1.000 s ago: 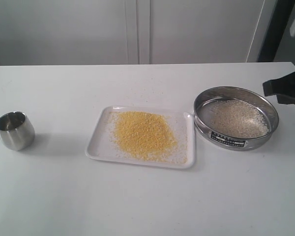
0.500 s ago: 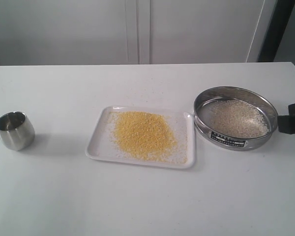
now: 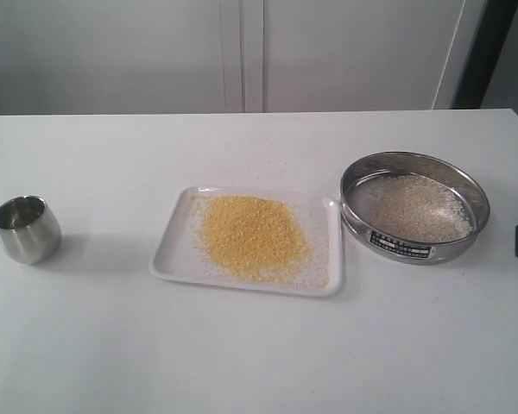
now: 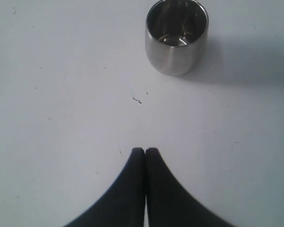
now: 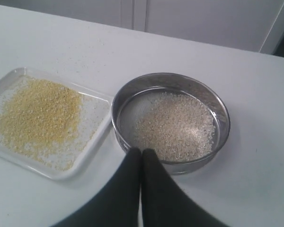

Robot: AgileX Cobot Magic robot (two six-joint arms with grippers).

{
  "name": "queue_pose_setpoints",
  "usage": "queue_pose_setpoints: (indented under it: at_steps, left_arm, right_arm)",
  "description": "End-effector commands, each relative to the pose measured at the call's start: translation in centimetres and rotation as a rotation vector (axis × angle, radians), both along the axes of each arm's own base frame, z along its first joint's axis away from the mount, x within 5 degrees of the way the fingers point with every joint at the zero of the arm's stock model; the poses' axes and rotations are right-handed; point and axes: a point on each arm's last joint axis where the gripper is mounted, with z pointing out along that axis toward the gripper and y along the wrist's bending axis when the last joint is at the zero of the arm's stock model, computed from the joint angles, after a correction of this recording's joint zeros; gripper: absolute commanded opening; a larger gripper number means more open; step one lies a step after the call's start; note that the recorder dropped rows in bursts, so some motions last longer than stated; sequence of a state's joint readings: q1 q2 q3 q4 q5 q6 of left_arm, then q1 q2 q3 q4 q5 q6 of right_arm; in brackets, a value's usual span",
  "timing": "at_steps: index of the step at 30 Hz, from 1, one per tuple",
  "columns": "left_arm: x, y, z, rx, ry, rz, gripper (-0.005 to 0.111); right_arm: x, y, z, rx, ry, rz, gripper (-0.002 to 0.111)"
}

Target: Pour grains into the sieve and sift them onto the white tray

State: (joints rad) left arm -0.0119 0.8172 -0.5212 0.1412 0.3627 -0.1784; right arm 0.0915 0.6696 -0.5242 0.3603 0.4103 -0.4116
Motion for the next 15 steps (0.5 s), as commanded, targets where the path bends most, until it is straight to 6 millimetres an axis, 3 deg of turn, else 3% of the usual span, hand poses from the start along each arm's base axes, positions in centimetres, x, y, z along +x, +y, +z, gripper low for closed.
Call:
queue_pose_setpoints:
  at_steps: [1, 7, 15]
  left_arm:
    - [-0.2, -0.1, -0.2, -0.008, 0.004, 0.0, 0.0]
    - [-0.2, -0.1, -0.2, -0.008, 0.004, 0.0, 0.0]
    - [-0.2, 0.0, -0.2, -0.008, 0.004, 0.003, 0.0]
  right_arm:
    - [-1.1, 0.0, 0.6, 0.0, -0.075, 0.006, 0.0]
    - [-2.7, 0.0, 0.9, 0.012, -0.089, 0.023, 0.0]
    - [-2.9, 0.0, 1.1, 0.014, -0.105, 0.022, 0.0]
